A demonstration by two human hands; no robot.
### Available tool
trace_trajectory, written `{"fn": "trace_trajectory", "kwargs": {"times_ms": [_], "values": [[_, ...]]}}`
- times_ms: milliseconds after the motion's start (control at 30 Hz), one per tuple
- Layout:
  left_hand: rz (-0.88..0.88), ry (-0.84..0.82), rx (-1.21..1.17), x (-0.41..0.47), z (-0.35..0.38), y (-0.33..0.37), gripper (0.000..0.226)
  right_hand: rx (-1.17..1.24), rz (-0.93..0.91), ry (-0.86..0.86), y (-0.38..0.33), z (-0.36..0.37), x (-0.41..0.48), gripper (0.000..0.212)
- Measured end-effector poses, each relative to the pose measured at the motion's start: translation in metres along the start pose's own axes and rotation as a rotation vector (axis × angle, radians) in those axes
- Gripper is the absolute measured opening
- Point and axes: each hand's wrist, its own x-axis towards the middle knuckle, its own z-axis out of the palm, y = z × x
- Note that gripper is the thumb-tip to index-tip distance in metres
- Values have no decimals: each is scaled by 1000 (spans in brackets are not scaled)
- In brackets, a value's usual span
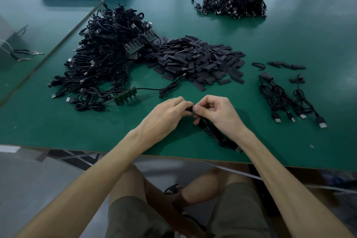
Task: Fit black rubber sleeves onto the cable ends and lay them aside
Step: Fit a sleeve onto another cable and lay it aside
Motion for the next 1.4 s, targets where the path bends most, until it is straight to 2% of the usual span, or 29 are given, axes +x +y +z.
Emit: {"fn": "trace_trajectory", "kwargs": {"times_ms": [800, 967, 1167, 1267, 1400], "values": [[-102, -126, -115, -1, 7, -4, 24, 29, 28, -12, -6, 1, -1, 9], [-141, -99, -82, 2, 7, -5, 13, 65, 21, 41, -9, 2, -2, 32], [-156, -169, -112, 1, 6, -5, 20, 58, 40, 27, -10, 1, -1, 18], [-150, -221, -122, 0, 6, -5, 25, 53, 57, 42, -10, 2, -1, 23], [-122, -241, -101, 0, 9, -8, 21, 12, 69, 38, -9, 3, -2, 26]]}}
